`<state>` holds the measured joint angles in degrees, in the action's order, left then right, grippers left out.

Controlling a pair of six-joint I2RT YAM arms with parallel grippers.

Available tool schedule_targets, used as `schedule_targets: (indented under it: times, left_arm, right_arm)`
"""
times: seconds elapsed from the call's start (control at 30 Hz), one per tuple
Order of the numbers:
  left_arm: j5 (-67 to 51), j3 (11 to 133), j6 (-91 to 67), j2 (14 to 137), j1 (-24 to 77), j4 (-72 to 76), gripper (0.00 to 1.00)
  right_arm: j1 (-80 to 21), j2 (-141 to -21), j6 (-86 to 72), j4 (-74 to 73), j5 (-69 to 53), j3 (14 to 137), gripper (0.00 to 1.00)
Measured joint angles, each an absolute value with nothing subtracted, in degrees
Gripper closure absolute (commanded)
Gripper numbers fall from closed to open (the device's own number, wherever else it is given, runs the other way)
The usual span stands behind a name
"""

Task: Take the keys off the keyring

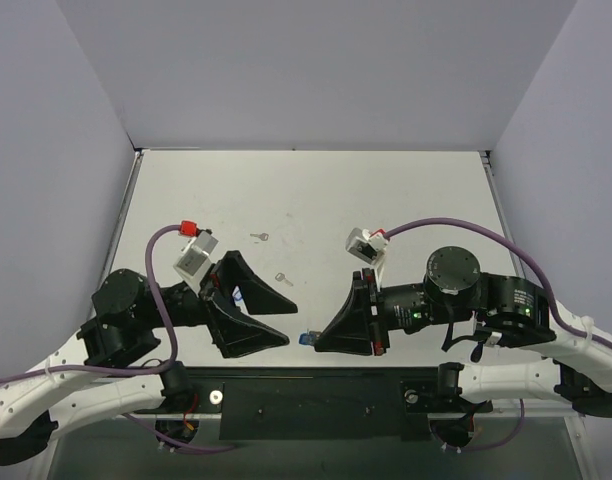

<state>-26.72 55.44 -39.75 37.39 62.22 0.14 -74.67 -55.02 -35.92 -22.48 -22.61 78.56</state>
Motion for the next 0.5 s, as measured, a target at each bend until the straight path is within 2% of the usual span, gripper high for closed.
schedule_targets:
  times: [0.23,0.5]
  left_arm:
    - [-32.5,55.4,-40.3,42.0,62.2,2.7,0.32]
    - [-37.4,55.4,-43.2,43.9,62.2,7.9,0.39]
  right_arm:
    - [-74.7,-54.5,-35.6,-19.4,-29.0,78.6,1.00]
    - [-74.7,-55.2,-35.4,-18.2,-31.0,78.6,1.00]
